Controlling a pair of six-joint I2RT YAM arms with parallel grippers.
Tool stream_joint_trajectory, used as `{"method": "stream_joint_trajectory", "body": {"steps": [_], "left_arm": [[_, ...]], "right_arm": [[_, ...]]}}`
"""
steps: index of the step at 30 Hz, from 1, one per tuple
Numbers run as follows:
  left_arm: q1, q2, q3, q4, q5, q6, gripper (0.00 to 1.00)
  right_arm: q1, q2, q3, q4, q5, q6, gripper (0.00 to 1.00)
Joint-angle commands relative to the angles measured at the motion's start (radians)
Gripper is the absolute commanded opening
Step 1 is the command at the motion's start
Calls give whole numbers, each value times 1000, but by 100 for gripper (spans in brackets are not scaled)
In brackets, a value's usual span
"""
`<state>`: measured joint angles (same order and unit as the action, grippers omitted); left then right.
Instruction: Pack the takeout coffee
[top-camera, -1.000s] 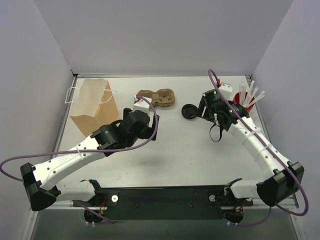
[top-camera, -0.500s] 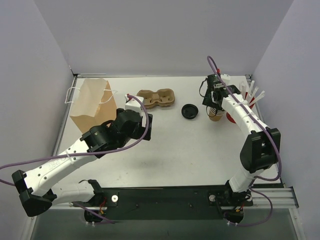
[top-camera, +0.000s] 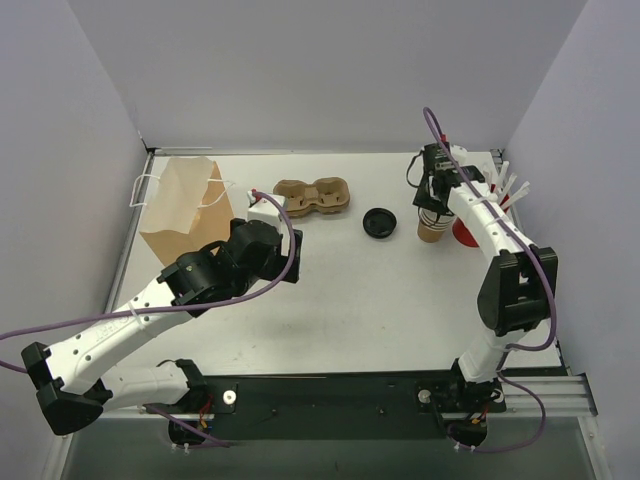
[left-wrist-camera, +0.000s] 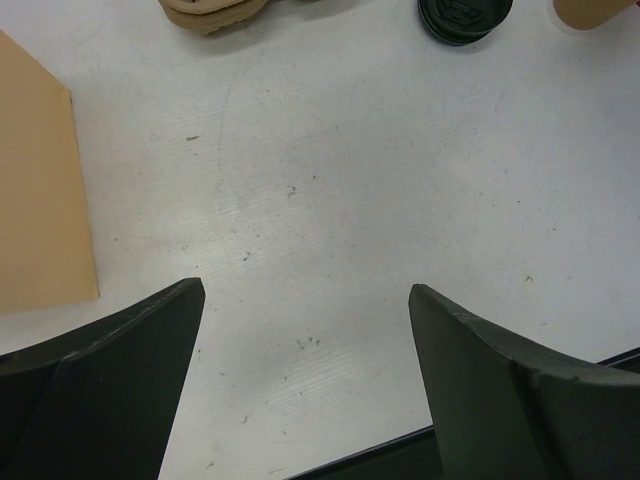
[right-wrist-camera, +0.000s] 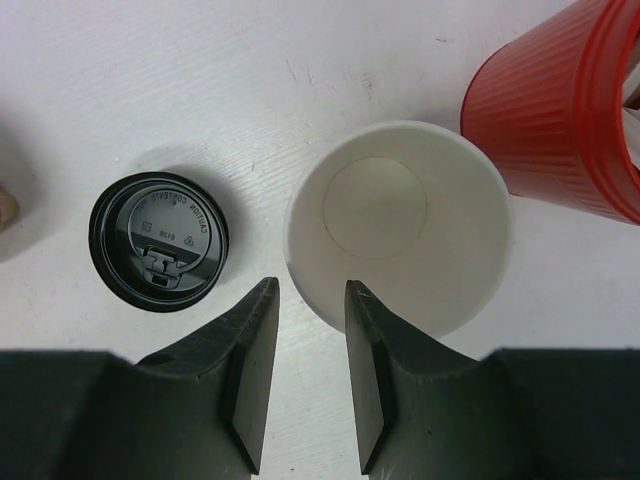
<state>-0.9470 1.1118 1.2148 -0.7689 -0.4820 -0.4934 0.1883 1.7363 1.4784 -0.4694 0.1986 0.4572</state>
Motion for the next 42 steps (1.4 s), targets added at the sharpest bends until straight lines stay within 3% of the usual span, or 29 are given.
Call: {"method": "stream_joint_trajectory", "body": {"steps": [1, 8, 17, 28, 42], "left_arm": [[7, -30, 38, -3, 8, -11, 95], [5, -30, 43, -10, 2, -14, 95], [8, -33, 35, -12, -3, -14, 95], [13, -33, 37, -15, 0, -13, 95], [17, -35, 34, -20, 0, -16, 95]], "right_arm": [[-12, 37, 49, 2, -25, -25, 29], [-15, 66, 86, -11, -4, -31, 25], [-18, 89, 112, -32, 15, -40, 11], [-18, 129, 129, -49, 24, -55, 13], [-9, 131, 161, -81, 84, -74, 2]]}}
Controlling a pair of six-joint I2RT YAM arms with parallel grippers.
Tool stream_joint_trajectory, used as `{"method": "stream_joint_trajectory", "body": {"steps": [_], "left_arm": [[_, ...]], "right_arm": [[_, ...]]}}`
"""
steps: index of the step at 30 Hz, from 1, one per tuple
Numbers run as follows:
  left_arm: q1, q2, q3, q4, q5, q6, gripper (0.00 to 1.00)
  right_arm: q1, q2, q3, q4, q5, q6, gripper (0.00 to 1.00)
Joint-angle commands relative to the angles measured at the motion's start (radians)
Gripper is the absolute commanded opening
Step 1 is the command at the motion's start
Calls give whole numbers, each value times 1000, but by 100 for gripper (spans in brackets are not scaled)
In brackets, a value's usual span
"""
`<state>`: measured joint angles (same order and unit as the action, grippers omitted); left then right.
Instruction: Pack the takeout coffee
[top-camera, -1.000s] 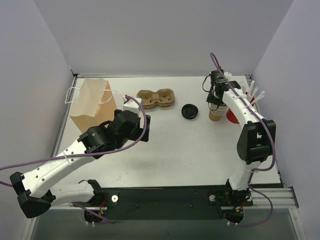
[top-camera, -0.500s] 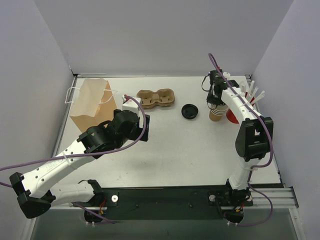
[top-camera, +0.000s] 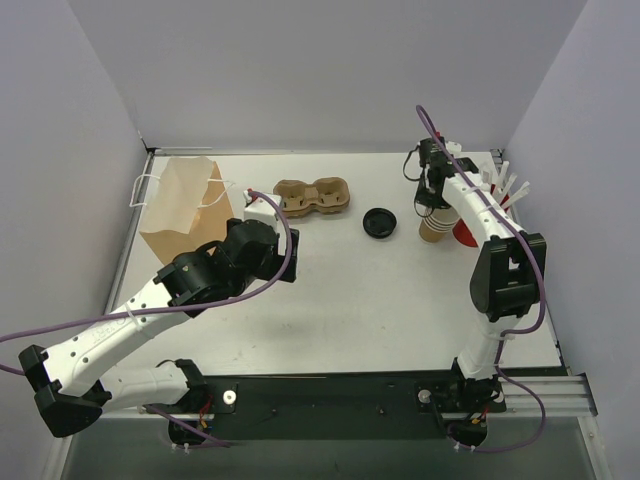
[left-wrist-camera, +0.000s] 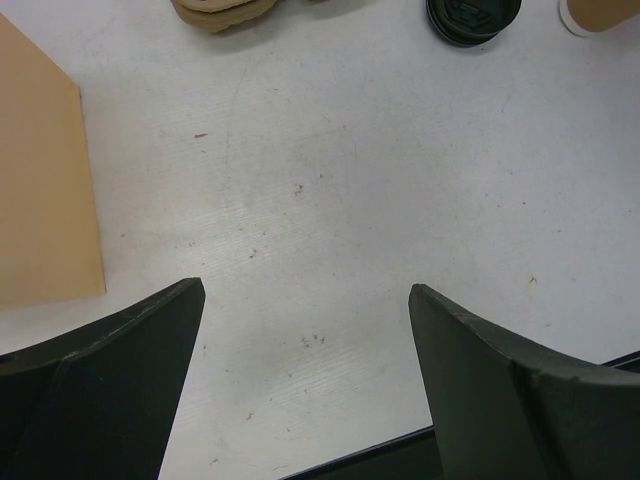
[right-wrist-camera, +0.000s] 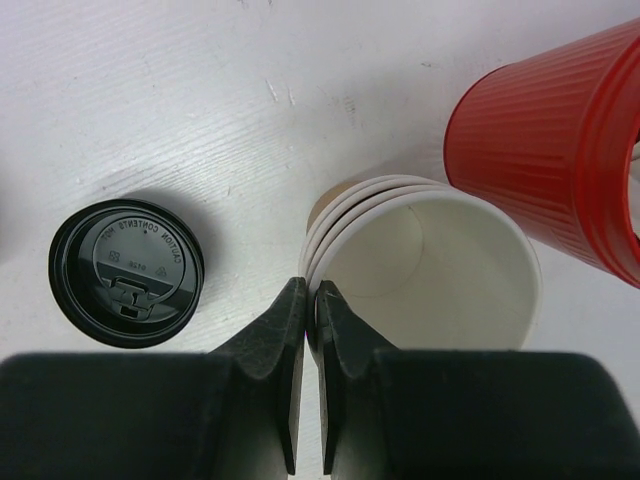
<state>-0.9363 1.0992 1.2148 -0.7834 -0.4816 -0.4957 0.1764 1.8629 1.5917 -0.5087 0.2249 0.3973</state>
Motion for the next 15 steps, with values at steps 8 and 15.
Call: {"method": "stream_joint_trajectory", "body": {"steps": [8, 15], "left_arm": [[7, -28, 32, -8, 5, -12, 95], [10, -36, 26, -11, 1, -12, 95]], "right_arm": [[17, 32, 79, -71, 76, -32, 3], [26, 54, 97, -82, 70, -35, 5]]}}
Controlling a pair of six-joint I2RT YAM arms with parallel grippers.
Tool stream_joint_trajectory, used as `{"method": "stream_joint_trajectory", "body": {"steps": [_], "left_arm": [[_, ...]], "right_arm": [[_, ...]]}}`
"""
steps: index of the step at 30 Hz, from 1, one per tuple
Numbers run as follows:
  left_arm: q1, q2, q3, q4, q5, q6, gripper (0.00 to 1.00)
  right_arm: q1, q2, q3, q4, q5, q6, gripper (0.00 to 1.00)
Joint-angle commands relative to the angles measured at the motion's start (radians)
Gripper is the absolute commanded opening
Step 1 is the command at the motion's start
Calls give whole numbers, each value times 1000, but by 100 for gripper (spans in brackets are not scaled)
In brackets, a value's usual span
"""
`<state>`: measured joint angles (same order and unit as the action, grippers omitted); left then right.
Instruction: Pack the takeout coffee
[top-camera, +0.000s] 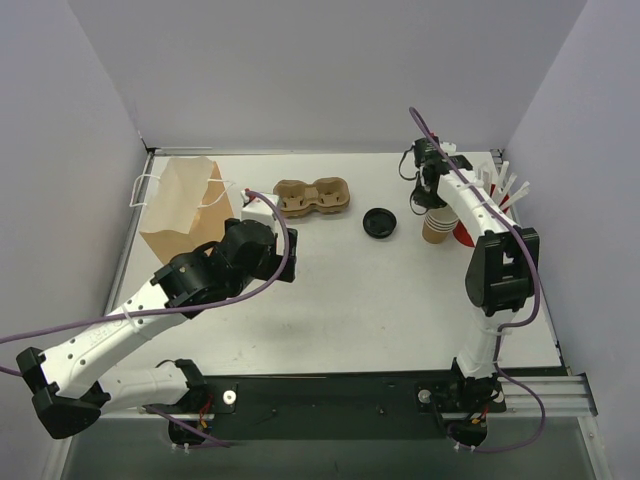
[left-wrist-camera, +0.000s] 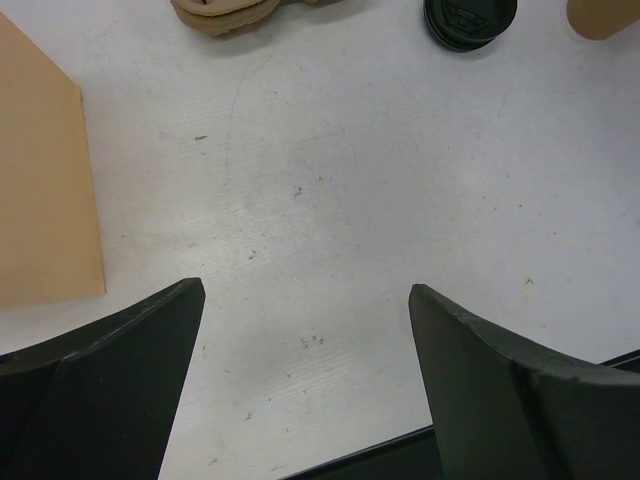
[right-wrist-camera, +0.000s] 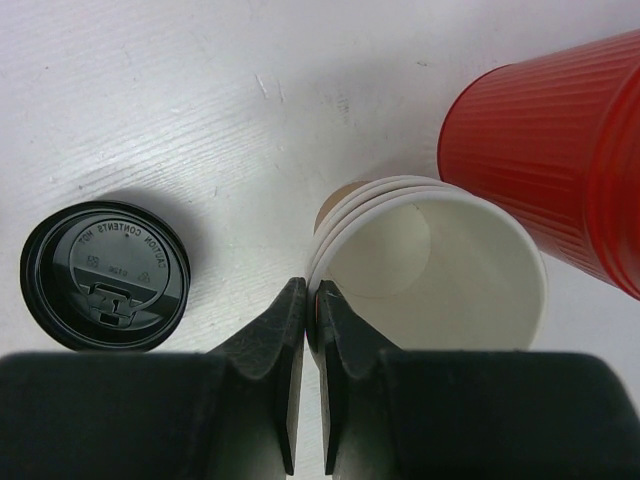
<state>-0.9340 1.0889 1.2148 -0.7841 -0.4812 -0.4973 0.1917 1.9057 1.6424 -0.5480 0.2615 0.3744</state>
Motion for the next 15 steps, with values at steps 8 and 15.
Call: {"method": "stream_joint_trajectory", "body": {"steps": [8, 15], "left_arm": [[14, -27, 22, -9, 1, -9, 95], [15, -27, 22, -1, 7, -6, 95]], "right_arm": [[14, 13, 54, -52, 38, -15, 9], [15, 9, 60, -59, 59, -17, 10]]}}
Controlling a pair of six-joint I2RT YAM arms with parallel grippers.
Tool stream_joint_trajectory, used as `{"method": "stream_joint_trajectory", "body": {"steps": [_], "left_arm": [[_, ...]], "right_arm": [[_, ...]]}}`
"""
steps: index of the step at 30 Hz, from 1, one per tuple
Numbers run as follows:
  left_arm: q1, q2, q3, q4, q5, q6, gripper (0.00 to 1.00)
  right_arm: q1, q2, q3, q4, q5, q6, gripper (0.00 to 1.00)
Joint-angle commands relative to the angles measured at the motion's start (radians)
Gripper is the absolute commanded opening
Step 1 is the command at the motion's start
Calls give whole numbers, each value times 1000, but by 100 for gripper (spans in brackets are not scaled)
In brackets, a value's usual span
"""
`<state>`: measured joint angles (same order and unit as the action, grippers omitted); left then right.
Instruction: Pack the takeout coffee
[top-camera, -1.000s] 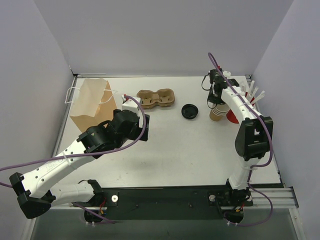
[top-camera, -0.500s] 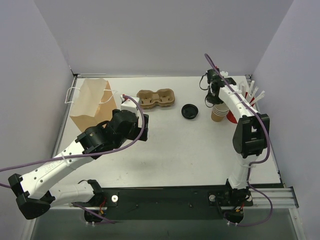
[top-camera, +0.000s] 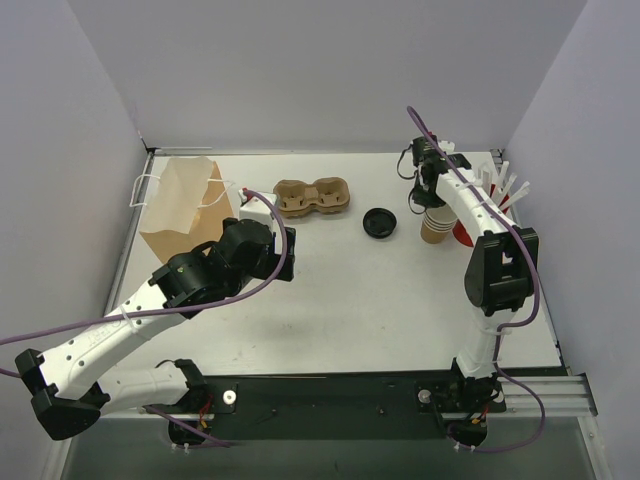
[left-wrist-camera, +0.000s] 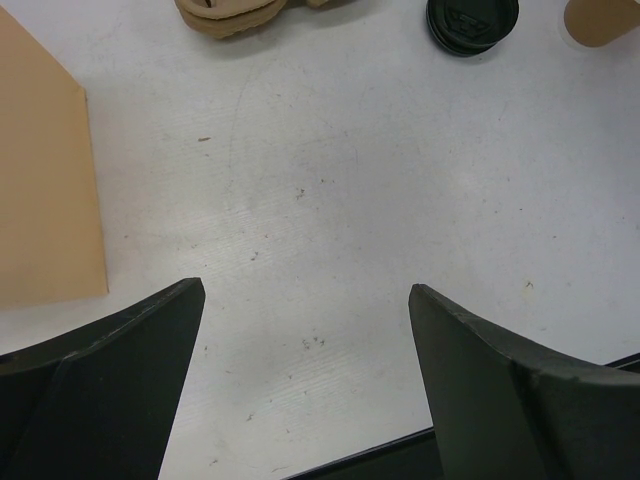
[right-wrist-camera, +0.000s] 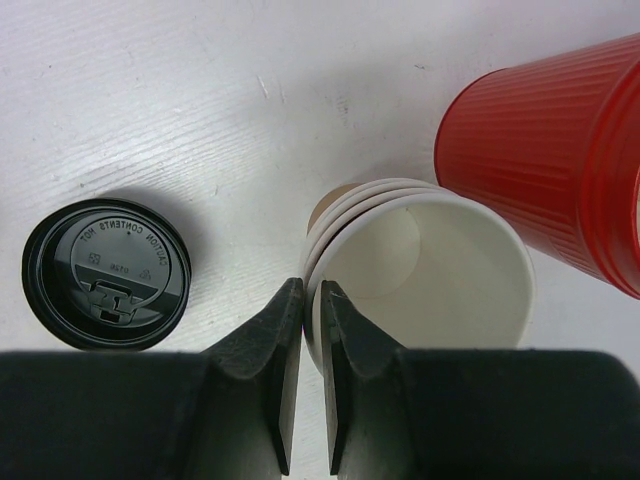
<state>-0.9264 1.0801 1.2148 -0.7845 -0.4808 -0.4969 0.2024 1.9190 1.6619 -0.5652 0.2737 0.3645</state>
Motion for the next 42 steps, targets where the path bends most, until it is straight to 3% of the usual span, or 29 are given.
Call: {"method": "stream_joint_trajectory", "body": {"steps": [1, 11, 32, 37, 42], "left_arm": [[9, -17, 22, -2, 7, -5, 95], [12, -16, 22, -2, 11, -2, 95], [26, -13, 32, -1, 7, 6, 95], [35, -9, 54, -13, -8, -3, 95], [64, -3, 91, -65, -73, -58, 94]], "right_arm": [[6, -5, 41, -42, 48, -9, 10], [26, 9, 67, -68, 110, -21, 0], [123, -9, 331, -303, 268, -76, 0], [181, -57, 391, -392, 259, -65, 0], [271, -146, 288, -410, 164, -3, 0]]}}
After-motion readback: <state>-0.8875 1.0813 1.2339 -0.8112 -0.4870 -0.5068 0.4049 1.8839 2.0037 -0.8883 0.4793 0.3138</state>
